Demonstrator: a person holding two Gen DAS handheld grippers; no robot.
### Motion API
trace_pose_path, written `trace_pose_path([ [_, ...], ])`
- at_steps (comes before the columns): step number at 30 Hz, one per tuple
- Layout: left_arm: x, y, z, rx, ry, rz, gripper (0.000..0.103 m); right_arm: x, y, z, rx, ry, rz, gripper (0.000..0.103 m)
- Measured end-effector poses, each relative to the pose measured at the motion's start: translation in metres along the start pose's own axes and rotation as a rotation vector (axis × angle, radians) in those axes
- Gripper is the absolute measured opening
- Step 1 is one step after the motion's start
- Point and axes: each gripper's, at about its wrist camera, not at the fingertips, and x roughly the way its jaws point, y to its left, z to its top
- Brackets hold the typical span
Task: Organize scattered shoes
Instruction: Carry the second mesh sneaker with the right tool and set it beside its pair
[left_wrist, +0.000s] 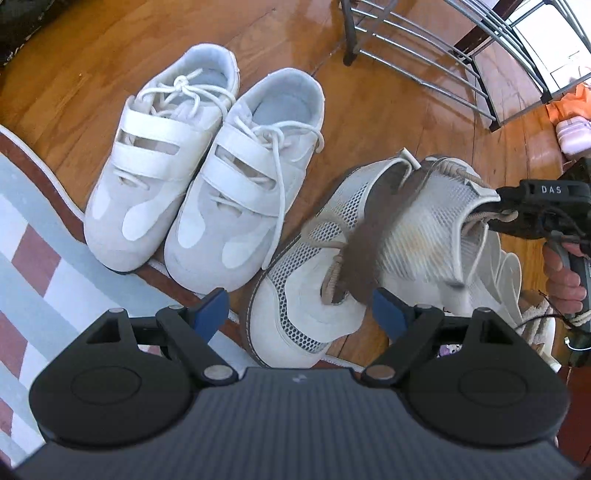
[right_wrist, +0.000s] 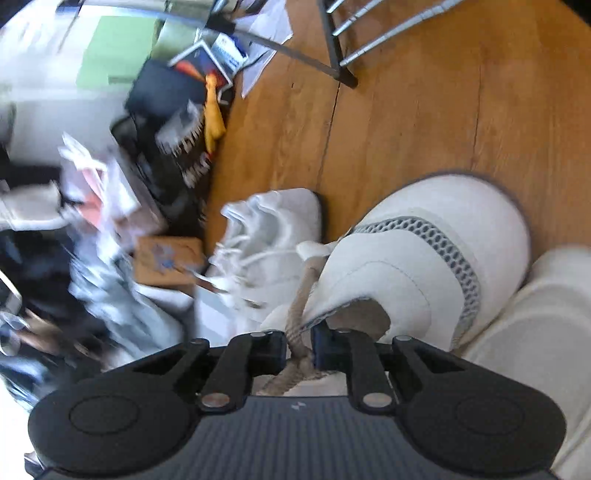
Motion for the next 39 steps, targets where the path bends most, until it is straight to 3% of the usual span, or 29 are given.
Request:
trace_pose_path([
  [9, -0.002, 0.001, 0.0, -0.013, -0.01, 0.01, 0.084, 0.022, -0.005, -0.005, 0.174, -0.047, 0.283, 0.015],
  [12, -0.003, 0.001, 0.003, -0.011, -0.017, 0.011, 0.084, 0.024, 0.008, -0.006, 0.176, -0.046, 0.325, 0.015],
  [17, -0.005, -0.009, 0.011, 0.016, -0.041, 0.017, 0.084, 0.017, 0.019, -0.022, 0.215, -0.036, 0.362, 0.015],
  [21, -0.002, -0.033, 0.016, 0.114, -0.064, 0.078, 0.084, 0.015, 0.025, -0.047, 0.286, -0.003, 0.347, 0.015],
  [25, 0.003, -0.05, 0.021, 0.177, -0.08, 0.094, 0.084, 0.01, 0.023, -0.067, 0.376, -0.028, 0.327, 0.018],
  [27, 0.01, -0.06, 0.025, 0.217, -0.082, 0.094, 0.084, 0.004, 0.019, -0.078, 0.439, -0.061, 0.287, 0.022],
  [28, 0.015, -0.065, 0.026, 0.236, -0.079, 0.097, 0.084, 0.001, 0.017, -0.08, 0.477, -0.08, 0.262, 0.03],
  [31, 0.028, -0.074, 0.029, 0.256, -0.058, 0.075, 0.084, -0.005, 0.023, -0.078, 0.477, -0.107, 0.172, 0.085],
  [32, 0.031, -0.076, 0.032, 0.252, -0.054, 0.054, 0.084, -0.006, 0.026, -0.077, 0.471, -0.106, 0.143, 0.094],
  [37, 0.028, -0.08, 0.037, 0.262, -0.083, 0.031, 0.087, 0.0, 0.023, -0.068, 0.403, 0.006, -0.091, 0.094],
  [39, 0.029, -0.079, 0.034, 0.278, -0.085, 0.052, 0.088, 0.001, 0.015, -0.069, 0.43, 0.035, -0.054, 0.094],
])
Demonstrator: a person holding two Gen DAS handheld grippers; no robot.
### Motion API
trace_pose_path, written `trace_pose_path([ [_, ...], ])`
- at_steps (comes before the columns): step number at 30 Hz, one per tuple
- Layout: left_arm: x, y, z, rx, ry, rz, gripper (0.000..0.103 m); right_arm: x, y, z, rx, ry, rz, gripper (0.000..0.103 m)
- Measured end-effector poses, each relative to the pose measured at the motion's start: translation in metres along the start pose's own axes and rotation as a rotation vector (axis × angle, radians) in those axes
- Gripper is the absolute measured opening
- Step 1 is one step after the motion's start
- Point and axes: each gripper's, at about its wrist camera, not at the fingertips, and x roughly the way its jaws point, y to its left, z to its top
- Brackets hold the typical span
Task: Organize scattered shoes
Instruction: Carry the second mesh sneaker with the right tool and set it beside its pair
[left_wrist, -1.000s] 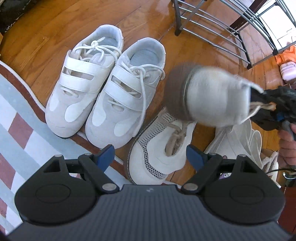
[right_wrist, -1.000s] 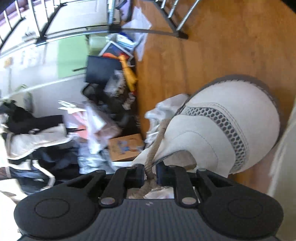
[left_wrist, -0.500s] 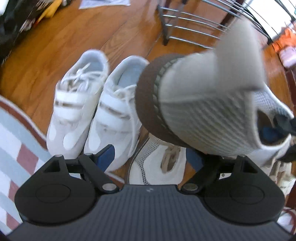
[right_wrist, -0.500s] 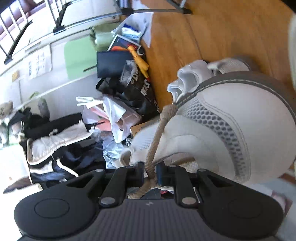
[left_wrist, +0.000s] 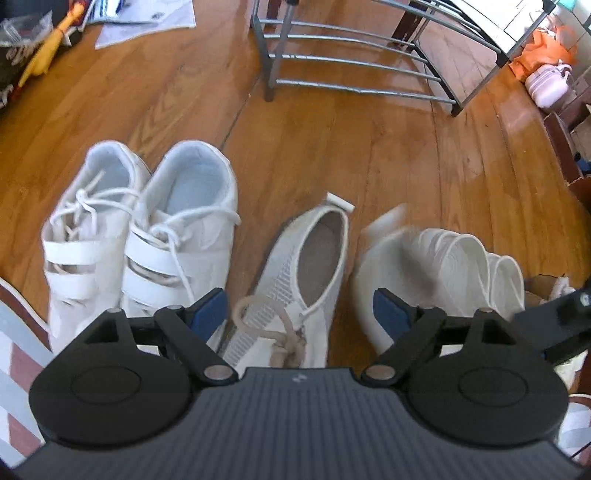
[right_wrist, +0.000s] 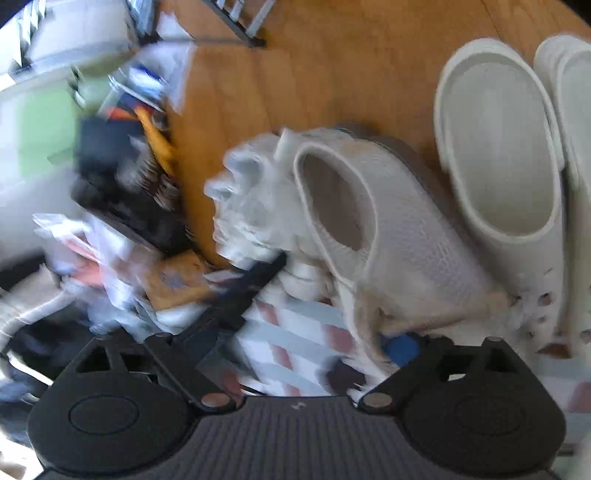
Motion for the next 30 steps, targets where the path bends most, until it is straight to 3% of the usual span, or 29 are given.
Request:
trace_pose_path([
  [3, 0.007, 0.003, -0.009, 0.017, 0.037, 0.025, 0.088, -0.004, -0.003, 0.004, -0.009, 0.023, 0.015, 0.094],
  [9, 0.019, 0.019, -0.035, -0.047, 0.119, 0.024, 0.088, -0.004, 0.006, -0.004, -0.288, 0.089, -0.188, 0.094],
  [14, 0.016, 0.02, -0.056, -0.062, 0.156, -0.004, 0.089, 0.017, -0.02, -0.042, -0.489, 0.112, -0.358, 0.082],
  [16, 0.017, 0.019, -0.06, -0.057, 0.152, 0.01, 0.089, 0.029, -0.037, -0.056, -0.53, 0.107, -0.401, 0.075],
  [19, 0.025, 0.013, -0.063, -0.046, 0.154, 0.055, 0.09, 0.054, -0.057, -0.07, -0.594, 0.092, -0.444, 0.072],
  [20, 0.028, 0.011, -0.064, -0.05, 0.165, 0.071, 0.09, 0.061, -0.062, -0.076, -0.61, 0.076, -0.45, 0.072],
  [23, 0.03, 0.007, -0.062, -0.057, 0.169, 0.076, 0.09, 0.073, -0.077, -0.089, -0.563, 0.014, -0.361, 0.072],
  [27, 0.029, 0.009, -0.059, -0.064, 0.157, 0.085, 0.09, 0.087, -0.088, -0.107, -0.583, -0.042, -0.364, 0.072],
  [28, 0.03, 0.011, -0.058, -0.071, 0.155, 0.092, 0.09, 0.09, -0.089, -0.11, -0.609, -0.07, -0.353, 0.07],
  [29, 0.03, 0.013, -0.057, -0.08, 0.155, 0.095, 0.09, 0.092, -0.089, -0.111, -0.63, -0.101, -0.332, 0.061],
  [30, 0.03, 0.014, -0.057, -0.094, 0.155, 0.09, 0.09, 0.094, -0.089, -0.111, -0.651, -0.132, -0.31, 0.061],
])
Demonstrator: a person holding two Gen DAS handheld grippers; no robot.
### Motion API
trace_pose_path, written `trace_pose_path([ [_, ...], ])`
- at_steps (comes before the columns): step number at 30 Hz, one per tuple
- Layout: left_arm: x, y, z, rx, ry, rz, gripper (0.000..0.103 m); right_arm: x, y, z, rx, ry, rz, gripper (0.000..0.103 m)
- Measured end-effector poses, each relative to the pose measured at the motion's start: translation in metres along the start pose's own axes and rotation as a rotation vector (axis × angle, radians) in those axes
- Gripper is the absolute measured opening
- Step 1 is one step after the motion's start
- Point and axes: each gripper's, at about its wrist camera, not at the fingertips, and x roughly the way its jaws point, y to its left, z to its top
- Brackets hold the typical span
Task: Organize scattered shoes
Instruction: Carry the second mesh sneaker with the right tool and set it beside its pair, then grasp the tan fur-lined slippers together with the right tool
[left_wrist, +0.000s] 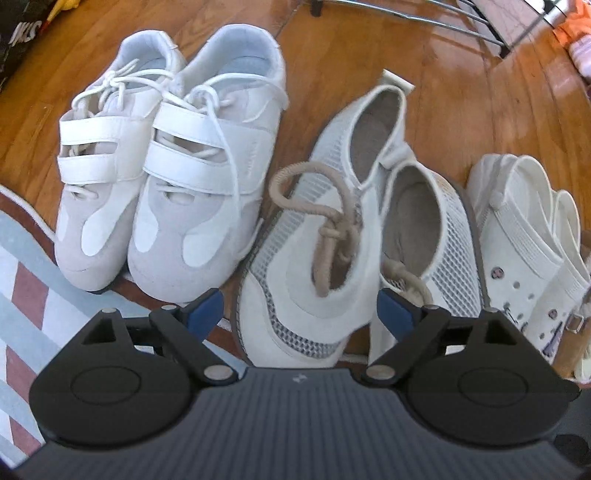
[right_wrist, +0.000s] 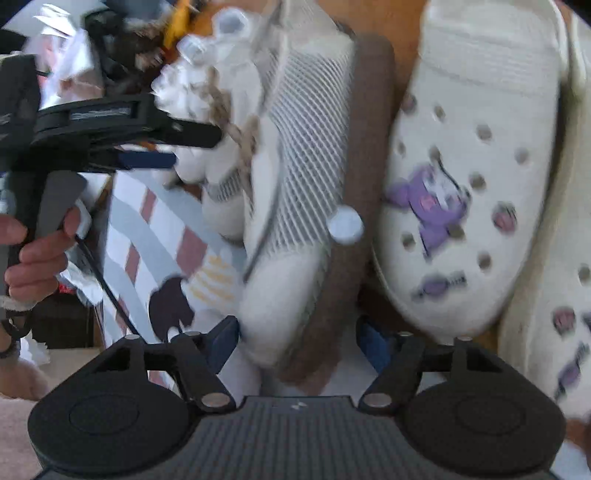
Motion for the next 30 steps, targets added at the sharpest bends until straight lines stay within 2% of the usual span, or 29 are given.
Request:
trace_pose_path([
  [1, -0.001, 0.001, 0.0, -0.015, 0.002, -0.01, 0.09, 0.001, 0.0, 0.0, -0.002, -0.028, 0.007, 0.061],
  [3, -0.004, 0.004, 0.0, -0.034, 0.001, -0.028, 0.09, -0.001, -0.011, -0.004, 0.107, -0.113, 0.066, 0.058],
  [4, -0.008, 0.007, 0.0, -0.039, -0.003, -0.033, 0.09, -0.003, -0.021, -0.005, 0.189, -0.16, 0.133, 0.057],
  [7, -0.024, 0.014, -0.002, -0.053, -0.028, -0.045, 0.09, -0.01, -0.068, -0.003, 0.514, -0.255, 0.475, 0.057],
  [10, -0.033, 0.012, -0.003, -0.034, -0.052, -0.024, 0.091, -0.005, -0.089, -0.003, 0.643, -0.263, 0.635, 0.059],
  [11, -0.035, 0.009, -0.003, -0.024, -0.057, -0.01, 0.091, -0.003, -0.09, 0.0, 0.635, -0.229, 0.614, 0.058],
  [12, -0.036, 0.007, -0.004, -0.016, -0.059, 0.002, 0.091, -0.002, -0.082, 0.004, 0.57, -0.169, 0.511, 0.056],
  [14, -0.038, -0.006, -0.006, 0.01, -0.058, 0.022, 0.092, -0.006, -0.061, 0.005, 0.436, -0.106, 0.361, 0.068],
  [15, -0.039, -0.012, -0.008, 0.026, -0.057, 0.015, 0.091, -0.011, -0.05, 0.004, 0.36, -0.091, 0.303, 0.068],
  [16, -0.04, -0.019, -0.009, 0.042, -0.057, 0.003, 0.092, -0.017, -0.043, 0.001, 0.298, -0.093, 0.278, 0.068],
  [17, -0.041, -0.025, -0.009, 0.058, -0.059, -0.014, 0.092, -0.026, -0.04, -0.002, 0.253, -0.105, 0.284, 0.072],
  [19, -0.043, -0.037, -0.01, 0.09, -0.063, -0.047, 0.092, -0.051, -0.04, -0.008, 0.188, -0.155, 0.284, 0.087],
  [22, -0.047, -0.056, -0.015, 0.153, -0.086, -0.069, 0.092, -0.099, -0.056, -0.027, 0.144, -0.329, 0.176, 0.088],
  [25, -0.046, -0.086, -0.021, 0.246, -0.116, -0.047, 0.092, -0.128, -0.073, -0.049, 0.161, -0.47, 0.013, 0.088],
  [27, -0.044, -0.102, -0.024, 0.294, -0.124, -0.03, 0.092, -0.138, -0.078, -0.069, 0.16, -0.544, -0.142, 0.088],
  [30, -0.035, -0.134, -0.03, 0.39, -0.121, -0.027, 0.092, -0.146, -0.08, -0.091, 0.139, -0.583, -0.292, 0.088],
])
